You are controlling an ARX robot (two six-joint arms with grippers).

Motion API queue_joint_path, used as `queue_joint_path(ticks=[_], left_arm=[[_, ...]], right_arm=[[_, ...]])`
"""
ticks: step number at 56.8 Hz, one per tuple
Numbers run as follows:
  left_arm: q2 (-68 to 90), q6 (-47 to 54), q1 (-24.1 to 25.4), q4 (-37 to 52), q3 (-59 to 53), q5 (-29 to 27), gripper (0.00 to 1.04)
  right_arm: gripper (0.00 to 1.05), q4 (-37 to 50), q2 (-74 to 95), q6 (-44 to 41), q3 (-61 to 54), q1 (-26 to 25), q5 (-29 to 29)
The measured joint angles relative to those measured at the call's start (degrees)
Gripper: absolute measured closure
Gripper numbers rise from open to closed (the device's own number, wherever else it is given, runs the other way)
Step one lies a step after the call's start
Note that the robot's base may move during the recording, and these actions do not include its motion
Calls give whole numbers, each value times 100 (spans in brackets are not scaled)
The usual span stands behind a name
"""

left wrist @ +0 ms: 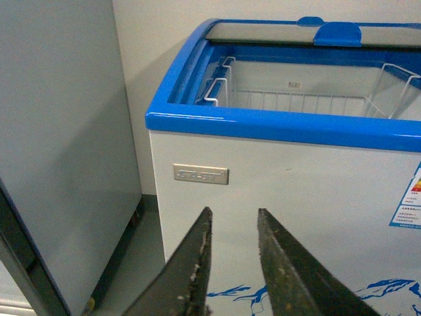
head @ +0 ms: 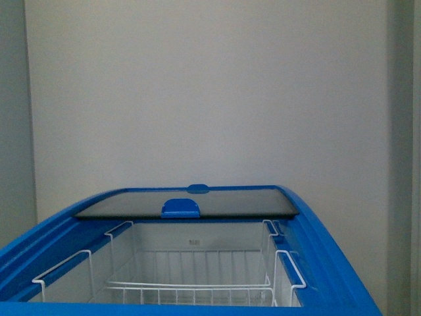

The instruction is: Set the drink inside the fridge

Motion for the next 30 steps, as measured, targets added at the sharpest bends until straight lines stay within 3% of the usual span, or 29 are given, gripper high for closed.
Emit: queue_joint_path(ticks=[12, 20, 23, 30], left_arm=[[0, 0, -2, 0, 0, 0, 36], [0, 0, -2, 0, 0, 0, 15], [0, 0, -2, 0, 0, 0, 7], [2, 0, -2, 0, 0, 0, 8]], right_arm=[[30, 0, 0, 0, 0, 0, 0], [10, 0, 0, 0, 0, 2, 0], [6, 0, 0, 4, 0, 0, 0], [8, 0, 0, 4, 0, 0, 0]])
